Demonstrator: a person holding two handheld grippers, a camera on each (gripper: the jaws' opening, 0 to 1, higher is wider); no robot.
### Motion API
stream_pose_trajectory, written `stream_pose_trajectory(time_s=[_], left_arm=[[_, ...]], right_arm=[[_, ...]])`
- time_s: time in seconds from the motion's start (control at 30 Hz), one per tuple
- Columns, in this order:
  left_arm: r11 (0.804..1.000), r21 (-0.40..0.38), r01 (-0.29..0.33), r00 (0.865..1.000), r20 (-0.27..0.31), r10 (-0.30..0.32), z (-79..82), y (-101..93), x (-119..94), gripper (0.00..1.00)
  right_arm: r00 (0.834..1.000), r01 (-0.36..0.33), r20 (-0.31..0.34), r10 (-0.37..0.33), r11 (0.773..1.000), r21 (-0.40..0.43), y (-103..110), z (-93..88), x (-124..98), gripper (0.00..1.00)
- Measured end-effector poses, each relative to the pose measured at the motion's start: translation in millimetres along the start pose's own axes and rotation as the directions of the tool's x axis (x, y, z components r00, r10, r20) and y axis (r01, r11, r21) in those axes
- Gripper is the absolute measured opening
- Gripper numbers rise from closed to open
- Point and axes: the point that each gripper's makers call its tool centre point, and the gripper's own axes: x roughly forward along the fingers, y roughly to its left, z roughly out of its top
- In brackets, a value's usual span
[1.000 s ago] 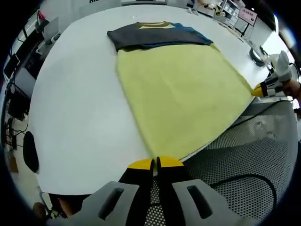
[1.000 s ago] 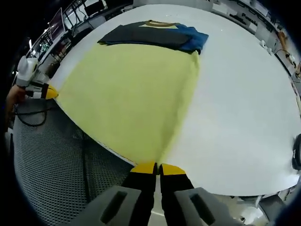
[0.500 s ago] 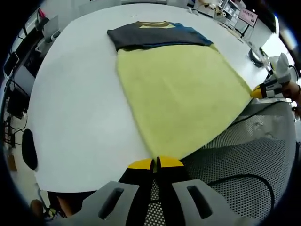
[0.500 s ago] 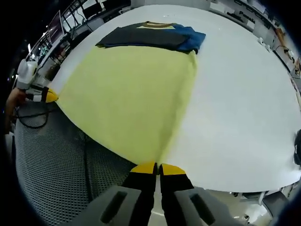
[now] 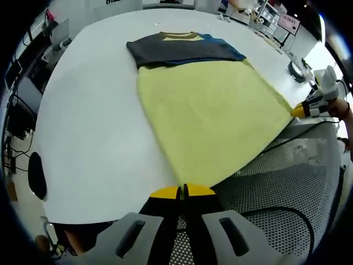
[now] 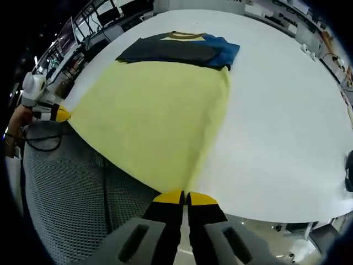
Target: Fold the garment on the visible template until the final outline fits inside the template.
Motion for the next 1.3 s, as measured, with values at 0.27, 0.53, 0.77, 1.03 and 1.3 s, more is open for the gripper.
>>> stream_pose_trajectory(time_s=[0.27,0.53,0.77,1.03,1.3], left_arm=[[1.000,0.007,0.010,1.000,-0.004,-0.010,-4.0,-6.0,-7.6,0.02],[1.000,0.004,0.017,1.000,-0.019,-0.017,-9.4,-10.6,-13.7,0.02],[1.000,-0.003,0.011,1.000,-0.015,-0.011,-7.7,-10.2,-16.0,0.02],[1.000,-0.017,-0.005,0.999,0.046,0.005,17.4,-4.4,-23.5,0.02],[0.997,-0.070,-0.007,0.991,0.130,0.016,41.6,4.2,-32.4,0.02]], right_arm=[[1.000,-0.012,-0.012,0.012,1.000,-0.004,3.1,-3.5,-9.9,0.00],[0.999,-0.027,-0.034,0.026,0.999,-0.023,9.0,-8.2,-14.1,0.00],[0.999,-0.027,-0.041,0.025,0.999,-0.028,9.0,-7.5,-14.7,0.00],[1.000,-0.021,-0.008,0.021,1.000,-0.014,4.6,8.1,-20.8,0.00],[0.997,0.011,0.079,-0.008,0.999,-0.037,-3.9,38.0,-31.2,0.00]])
